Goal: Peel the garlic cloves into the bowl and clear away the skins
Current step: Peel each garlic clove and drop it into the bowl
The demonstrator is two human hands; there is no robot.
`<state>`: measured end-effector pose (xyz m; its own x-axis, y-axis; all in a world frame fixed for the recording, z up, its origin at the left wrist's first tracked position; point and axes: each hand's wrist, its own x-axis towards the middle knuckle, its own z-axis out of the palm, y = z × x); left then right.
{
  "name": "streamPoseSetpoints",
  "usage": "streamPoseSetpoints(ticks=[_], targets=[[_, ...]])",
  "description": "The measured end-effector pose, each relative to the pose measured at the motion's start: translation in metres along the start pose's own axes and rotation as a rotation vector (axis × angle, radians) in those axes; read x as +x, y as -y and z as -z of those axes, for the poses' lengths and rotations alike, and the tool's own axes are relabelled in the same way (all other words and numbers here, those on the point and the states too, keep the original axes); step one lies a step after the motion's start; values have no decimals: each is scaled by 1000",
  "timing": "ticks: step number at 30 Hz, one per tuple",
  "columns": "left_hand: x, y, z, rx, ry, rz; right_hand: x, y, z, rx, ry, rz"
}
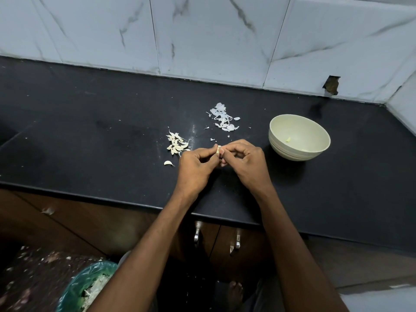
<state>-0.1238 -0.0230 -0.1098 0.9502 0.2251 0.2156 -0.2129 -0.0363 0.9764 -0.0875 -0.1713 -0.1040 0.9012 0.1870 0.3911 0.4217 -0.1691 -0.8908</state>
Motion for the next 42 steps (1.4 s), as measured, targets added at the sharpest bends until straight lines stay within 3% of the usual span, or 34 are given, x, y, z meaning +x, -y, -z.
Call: streamPoseSetpoints(ticks=[10, 20, 24, 30, 36, 39, 42], targets=[[0, 0, -1, -129, 68, 77, 1, -1, 0, 76, -45, -93], [2, 1, -2, -279, -53, 94, 5, 4, -4, 240, -167, -221], [0, -5, -1, -394, -54, 125, 7, -2, 4, 31, -348, -125], [2, -5, 2, -476, -65, 146, 8, -7, 3, -203, -90, 35], [1, -6, 3, -465, -50, 152, -2, -2, 3, -210, -76, 122], [2, -6, 3, -467, -72, 164, -3, 0, 2, -308, -138, 177], [3, -7, 3, -472, -82, 179, -7, 3, 0, -395, -318, 177]])
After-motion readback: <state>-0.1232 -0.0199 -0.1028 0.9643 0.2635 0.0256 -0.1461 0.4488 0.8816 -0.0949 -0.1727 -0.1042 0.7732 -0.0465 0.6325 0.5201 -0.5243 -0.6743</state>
